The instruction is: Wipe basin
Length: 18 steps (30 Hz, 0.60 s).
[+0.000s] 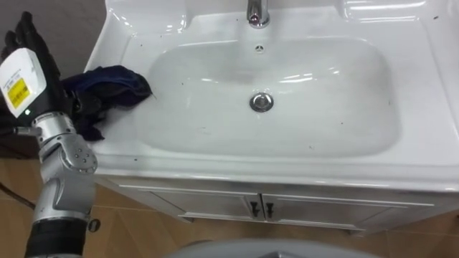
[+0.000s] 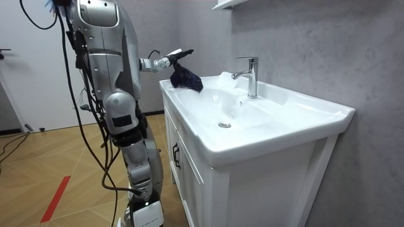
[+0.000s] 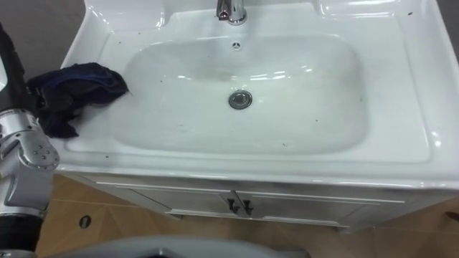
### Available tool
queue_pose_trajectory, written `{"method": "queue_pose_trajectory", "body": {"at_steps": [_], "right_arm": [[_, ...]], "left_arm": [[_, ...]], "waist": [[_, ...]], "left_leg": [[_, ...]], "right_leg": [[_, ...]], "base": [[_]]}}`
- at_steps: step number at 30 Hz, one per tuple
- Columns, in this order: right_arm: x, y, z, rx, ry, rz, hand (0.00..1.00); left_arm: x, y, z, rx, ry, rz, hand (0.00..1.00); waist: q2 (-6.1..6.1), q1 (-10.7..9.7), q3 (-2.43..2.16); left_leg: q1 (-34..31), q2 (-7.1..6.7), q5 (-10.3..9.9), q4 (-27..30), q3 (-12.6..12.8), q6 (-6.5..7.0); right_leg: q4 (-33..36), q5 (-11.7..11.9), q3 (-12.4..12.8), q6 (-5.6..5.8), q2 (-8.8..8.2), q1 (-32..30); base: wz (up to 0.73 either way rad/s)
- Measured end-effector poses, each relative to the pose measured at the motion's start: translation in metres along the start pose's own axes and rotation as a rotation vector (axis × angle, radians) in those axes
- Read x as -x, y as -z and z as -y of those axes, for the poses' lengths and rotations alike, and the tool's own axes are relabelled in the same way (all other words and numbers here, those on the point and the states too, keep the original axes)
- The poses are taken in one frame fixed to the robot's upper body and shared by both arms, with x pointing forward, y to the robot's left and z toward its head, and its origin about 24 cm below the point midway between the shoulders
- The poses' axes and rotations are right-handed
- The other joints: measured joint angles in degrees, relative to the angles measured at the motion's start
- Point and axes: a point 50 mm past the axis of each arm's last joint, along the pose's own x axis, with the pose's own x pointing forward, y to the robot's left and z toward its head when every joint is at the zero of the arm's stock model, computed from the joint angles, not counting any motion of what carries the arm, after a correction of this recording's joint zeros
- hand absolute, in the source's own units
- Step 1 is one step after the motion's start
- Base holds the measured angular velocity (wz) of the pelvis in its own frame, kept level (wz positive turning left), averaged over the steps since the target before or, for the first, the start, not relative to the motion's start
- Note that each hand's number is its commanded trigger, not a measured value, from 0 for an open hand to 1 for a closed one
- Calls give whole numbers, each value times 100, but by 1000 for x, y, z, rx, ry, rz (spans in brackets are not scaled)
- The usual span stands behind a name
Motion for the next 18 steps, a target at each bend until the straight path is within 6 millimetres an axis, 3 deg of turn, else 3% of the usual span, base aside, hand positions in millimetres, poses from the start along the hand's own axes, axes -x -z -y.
{"method": "queue_pose_trajectory", "body": {"at_steps": [7,10,12,18], "right_arm": [[0,-5,-1,-3,3,21,0],[0,-5,-1,-11,3,22,0],[0,-5,-1,-14,4,22,0],[0,-7,-2,-31,11,31,0]], "left_arm": [[1,2,2,203,24,-84,0],[-2,-5,-6,350,-2,-101,0],[-5,-11,-15,446,-30,-100,0],[-8,-27,-32,734,-63,-82,0]], "waist": [[51,-130,-33],[39,-131,-27],[-38,-152,26],[-62,-108,32]], "left_leg": [[-26,-3,0,11,-18,0],[-20,-6,0,10,-24,0],[19,-21,0,9,-42,0],[32,-74,1,7,-129,2]], "right_leg": [[15,3,-59,-1,4,24],[23,2,-34,-1,4,29],[0,1,-89,1,-6,90],[3,-35,-135,39,-41,111]], "base": [[4],[0],[4],[5]]}}
